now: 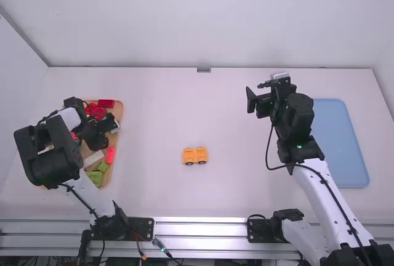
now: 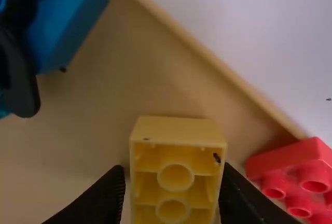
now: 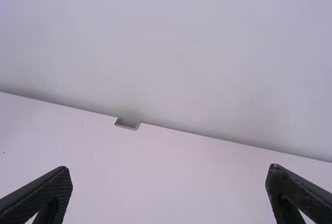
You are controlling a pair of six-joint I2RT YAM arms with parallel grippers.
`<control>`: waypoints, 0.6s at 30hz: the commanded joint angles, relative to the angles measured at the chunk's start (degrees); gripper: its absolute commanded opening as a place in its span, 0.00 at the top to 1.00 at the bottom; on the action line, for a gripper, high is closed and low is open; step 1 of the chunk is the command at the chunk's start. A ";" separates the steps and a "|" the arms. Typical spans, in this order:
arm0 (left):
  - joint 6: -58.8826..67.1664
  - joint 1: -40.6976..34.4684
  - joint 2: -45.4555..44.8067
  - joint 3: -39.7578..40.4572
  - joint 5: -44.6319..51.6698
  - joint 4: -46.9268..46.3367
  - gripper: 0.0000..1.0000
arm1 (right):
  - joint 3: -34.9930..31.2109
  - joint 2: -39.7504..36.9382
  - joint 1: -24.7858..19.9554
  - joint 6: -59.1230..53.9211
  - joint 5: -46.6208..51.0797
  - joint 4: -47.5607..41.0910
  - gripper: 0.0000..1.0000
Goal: Assemble lego blocks to make yellow taxi
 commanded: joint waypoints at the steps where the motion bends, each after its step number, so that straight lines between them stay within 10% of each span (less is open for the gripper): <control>1: -0.09 0.26 0.81 -0.59 0.11 -0.20 0.56 | 2.51 0.24 0.11 0.04 0.00 0.22 0.01; 18: -9.51 -0.11 0.35 5.22 3.37 -2.36 0.70 | 2.51 0.24 0.15 0.26 -0.22 0.20 0.01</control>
